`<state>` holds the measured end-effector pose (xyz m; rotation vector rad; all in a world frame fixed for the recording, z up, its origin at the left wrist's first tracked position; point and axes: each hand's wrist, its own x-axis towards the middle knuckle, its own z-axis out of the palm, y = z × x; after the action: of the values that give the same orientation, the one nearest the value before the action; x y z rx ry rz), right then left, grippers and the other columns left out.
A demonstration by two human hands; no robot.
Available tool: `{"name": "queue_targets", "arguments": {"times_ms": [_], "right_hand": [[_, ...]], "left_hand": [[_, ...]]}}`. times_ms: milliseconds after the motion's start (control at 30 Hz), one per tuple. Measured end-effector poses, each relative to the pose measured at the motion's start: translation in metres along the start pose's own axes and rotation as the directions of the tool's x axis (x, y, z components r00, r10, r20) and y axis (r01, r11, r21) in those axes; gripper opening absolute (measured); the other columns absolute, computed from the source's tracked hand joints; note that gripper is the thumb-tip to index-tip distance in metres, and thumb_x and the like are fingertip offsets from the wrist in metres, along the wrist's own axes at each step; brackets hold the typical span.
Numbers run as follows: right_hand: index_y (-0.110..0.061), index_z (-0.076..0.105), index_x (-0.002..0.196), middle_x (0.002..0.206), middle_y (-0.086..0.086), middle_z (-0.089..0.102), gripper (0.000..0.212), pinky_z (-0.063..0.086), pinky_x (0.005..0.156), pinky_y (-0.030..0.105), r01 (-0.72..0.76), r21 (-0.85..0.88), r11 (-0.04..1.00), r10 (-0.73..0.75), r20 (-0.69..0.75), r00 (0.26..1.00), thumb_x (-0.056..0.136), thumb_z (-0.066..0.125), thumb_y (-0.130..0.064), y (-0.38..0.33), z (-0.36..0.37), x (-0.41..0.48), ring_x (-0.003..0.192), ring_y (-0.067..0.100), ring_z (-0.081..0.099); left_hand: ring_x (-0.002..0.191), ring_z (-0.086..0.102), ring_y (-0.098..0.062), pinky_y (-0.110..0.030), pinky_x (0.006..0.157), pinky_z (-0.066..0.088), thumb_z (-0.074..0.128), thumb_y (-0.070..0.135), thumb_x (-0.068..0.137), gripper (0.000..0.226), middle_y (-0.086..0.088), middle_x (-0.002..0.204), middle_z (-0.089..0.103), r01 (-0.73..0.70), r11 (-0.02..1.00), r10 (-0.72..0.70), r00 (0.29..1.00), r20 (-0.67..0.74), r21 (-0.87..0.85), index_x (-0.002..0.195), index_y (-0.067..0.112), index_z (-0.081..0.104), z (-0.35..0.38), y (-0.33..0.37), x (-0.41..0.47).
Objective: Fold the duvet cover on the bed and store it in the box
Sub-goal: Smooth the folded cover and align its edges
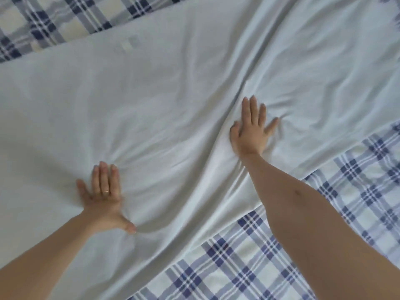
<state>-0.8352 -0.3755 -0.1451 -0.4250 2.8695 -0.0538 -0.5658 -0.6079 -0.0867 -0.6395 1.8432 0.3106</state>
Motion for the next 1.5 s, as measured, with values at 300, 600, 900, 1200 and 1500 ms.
{"name": "queue_targets", "arguments": {"times_ms": [300, 600, 900, 1200, 1500], "right_hand": [[-0.023, 0.02, 0.151, 0.158, -0.004, 0.02, 0.072, 0.003, 0.109, 0.068, 0.074, 0.065, 0.995, -0.07, -0.056, 0.996, 0.083, 0.035, -0.038, 0.011, 0.006, -0.002, 0.145, 0.026, 0.019], [-0.022, 0.02, 0.15, 0.155, -0.003, 0.027, 0.072, 0.005, 0.109, 0.067, 0.04, 0.058, 0.997, -0.039, -0.027, 0.999, 0.081, 0.035, -0.036, 0.018, 0.004, 0.0, 0.143, 0.026, 0.021], [-0.017, 0.028, 0.147, 0.152, 0.001, 0.032, 0.066, 0.008, 0.109, 0.067, 0.067, 0.027, 0.997, -0.064, -0.111, 0.992, 0.084, 0.032, -0.034, 0.017, 0.01, 0.018, 0.14, 0.03, 0.027], [-0.017, 0.026, 0.148, 0.15, 0.004, 0.037, 0.07, 0.01, 0.111, 0.063, 0.038, 0.04, 0.998, -0.035, -0.078, 0.996, 0.08, 0.037, -0.032, 0.008, 0.013, 0.013, 0.139, 0.028, 0.03], [-0.01, 0.055, 0.122, 0.121, 0.009, 0.057, 0.042, 0.03, 0.104, 0.041, 0.304, 0.513, 0.802, -0.178, -0.281, 0.943, 0.08, 0.051, -0.012, -0.067, -0.078, 0.198, 0.118, 0.028, 0.048]], "left_hand": [[0.146, -0.01, -0.023, -0.052, 0.116, 0.001, 0.031, 0.097, 0.032, 0.152, -0.009, 0.158, -0.014, 0.106, 0.564, -0.25, 0.967, -0.047, -0.819, 0.15, 0.011, -0.012, -0.029, 0.046, -0.007], [0.142, -0.025, -0.024, -0.058, 0.113, -0.003, 0.073, 0.074, 0.05, 0.149, -0.013, 0.152, -0.03, 0.134, 0.379, -0.393, 0.919, -0.029, -0.916, 0.146, 0.013, -0.023, -0.199, 0.154, 0.06], [0.137, -0.035, -0.03, -0.061, 0.111, -0.007, 0.08, 0.071, 0.036, 0.166, -0.015, 0.146, -0.041, 0.258, 0.364, -0.432, 0.898, 0.084, -0.895, 0.14, 0.013, -0.035, -0.228, 0.165, 0.084], [0.138, -0.033, -0.032, -0.059, 0.11, -0.008, 0.082, 0.067, 0.035, 0.167, -0.019, 0.146, -0.039, 0.256, 0.441, -0.429, 0.902, 0.048, -0.86, 0.14, 0.009, -0.034, -0.236, 0.164, 0.079], [0.138, -0.03, -0.034, -0.069, 0.104, -0.005, 0.083, 0.067, 0.026, 0.173, -0.023, 0.146, -0.036, 0.208, 0.497, -0.433, 0.901, -0.033, -0.843, 0.139, 0.011, -0.036, -0.221, 0.164, 0.077]]}}
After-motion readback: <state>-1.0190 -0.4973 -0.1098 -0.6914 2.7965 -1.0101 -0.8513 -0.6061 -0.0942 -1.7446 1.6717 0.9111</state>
